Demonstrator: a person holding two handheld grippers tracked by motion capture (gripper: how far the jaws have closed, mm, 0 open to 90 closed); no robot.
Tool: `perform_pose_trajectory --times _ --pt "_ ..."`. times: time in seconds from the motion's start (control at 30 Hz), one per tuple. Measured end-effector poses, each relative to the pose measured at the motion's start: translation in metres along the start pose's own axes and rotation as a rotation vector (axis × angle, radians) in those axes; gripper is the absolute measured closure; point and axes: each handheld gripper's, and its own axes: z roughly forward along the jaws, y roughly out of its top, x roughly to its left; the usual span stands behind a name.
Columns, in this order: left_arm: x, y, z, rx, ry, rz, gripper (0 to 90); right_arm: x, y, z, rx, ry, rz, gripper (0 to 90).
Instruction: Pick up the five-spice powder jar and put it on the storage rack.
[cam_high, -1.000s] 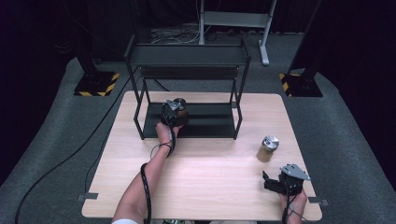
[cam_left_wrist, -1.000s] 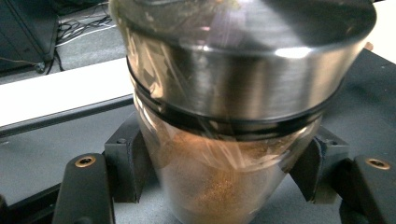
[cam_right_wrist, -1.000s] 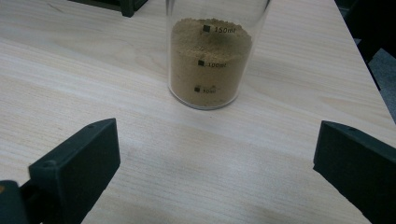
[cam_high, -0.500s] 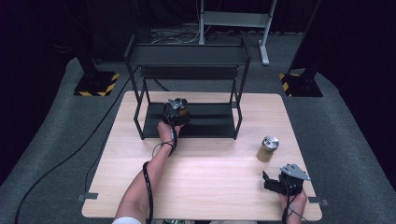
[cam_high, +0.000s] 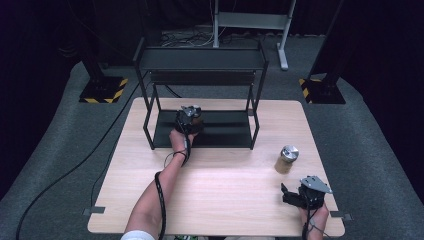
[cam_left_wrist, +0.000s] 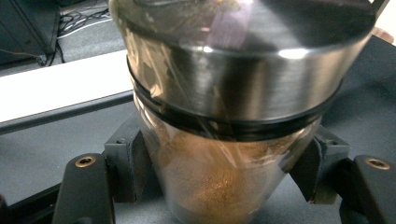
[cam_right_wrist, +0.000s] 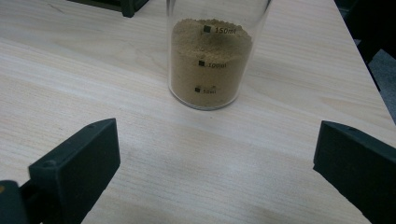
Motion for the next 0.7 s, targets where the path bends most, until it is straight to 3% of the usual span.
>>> perform_pose_trajectory --times 0.17,0.3,0.7 --pt "0.0007 -0.0005 0.0017 -0.004 0.000 -0.005 30.8 -0.0001 0.0000 0.0000 0.000 0.000 0.000 0.0" --pt "0.0020 -0.0015 0.0038 -0.010 -0.002 -0.034 30.8 0.0000 0.0002 0.0002 0.001 0.000 -0.001 0.0" --pt "0.0010 0.0011 0.0077 -0.008 0.002 -0.034 30.7 0.0003 0.0003 0.0003 0.002 -0.001 -0.005 0.0"
